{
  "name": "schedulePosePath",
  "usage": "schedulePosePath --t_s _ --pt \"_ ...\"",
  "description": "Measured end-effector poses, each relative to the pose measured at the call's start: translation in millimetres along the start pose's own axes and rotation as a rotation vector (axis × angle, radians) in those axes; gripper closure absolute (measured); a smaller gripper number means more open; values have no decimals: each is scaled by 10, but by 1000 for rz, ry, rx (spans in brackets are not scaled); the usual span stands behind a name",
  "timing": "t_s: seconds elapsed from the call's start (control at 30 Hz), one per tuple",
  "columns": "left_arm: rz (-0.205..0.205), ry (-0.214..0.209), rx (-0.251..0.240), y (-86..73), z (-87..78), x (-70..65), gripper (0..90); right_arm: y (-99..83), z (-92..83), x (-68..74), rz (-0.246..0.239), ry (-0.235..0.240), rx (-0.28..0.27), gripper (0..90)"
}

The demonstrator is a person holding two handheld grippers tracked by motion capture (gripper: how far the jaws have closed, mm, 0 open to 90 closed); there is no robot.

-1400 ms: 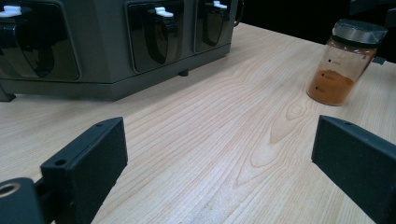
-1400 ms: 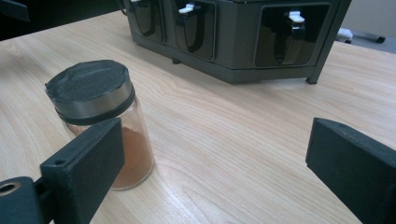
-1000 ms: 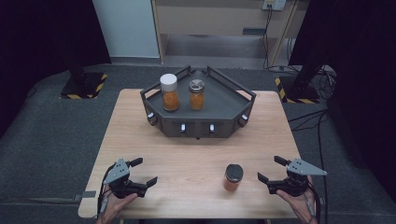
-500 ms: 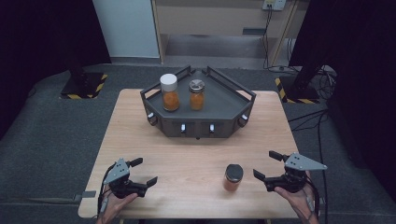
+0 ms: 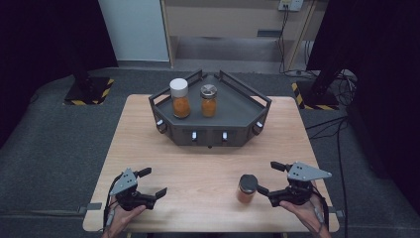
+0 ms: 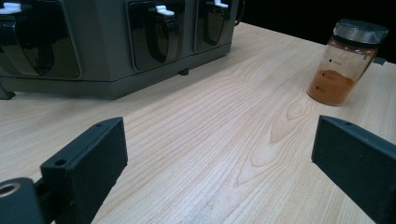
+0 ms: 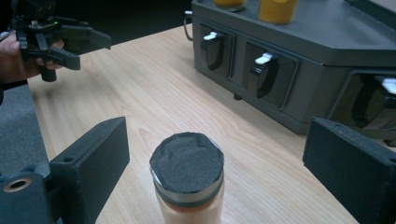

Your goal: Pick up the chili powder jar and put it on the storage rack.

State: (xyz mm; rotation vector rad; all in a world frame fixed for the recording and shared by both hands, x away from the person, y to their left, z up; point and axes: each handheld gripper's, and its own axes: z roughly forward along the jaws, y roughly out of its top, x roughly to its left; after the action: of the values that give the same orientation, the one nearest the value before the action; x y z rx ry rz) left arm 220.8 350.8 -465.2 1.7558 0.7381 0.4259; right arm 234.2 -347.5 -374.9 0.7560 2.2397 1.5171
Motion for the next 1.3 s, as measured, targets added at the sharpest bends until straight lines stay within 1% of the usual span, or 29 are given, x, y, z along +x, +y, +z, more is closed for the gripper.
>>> schedulePosePath --t_s 0.17,0.37,0.63,0.73,0.87,1.17,1.3 --pt "0 0 0 -1 1 0 26 14 85 7 -3 22 16 79" --pt "1 1 0 0 -1 -1 26 32 181 9 -9 35 40 87" --pt "2 0 0 1 0 -2 26 13 297 13 -11 53 70 105" --pt "3 0 0 2 0 -2 26 19 340 31 -9 53 83 113" --pt "3 0 0 2 -1 -2 26 21 404 59 -21 49 105 129" --pt "6 -1 0 5 -3 -5 26 -11 528 36 -11 49 140 193" --pt "6 -1 1 6 -3 -7 26 -27 575 29 -15 48 155 232"
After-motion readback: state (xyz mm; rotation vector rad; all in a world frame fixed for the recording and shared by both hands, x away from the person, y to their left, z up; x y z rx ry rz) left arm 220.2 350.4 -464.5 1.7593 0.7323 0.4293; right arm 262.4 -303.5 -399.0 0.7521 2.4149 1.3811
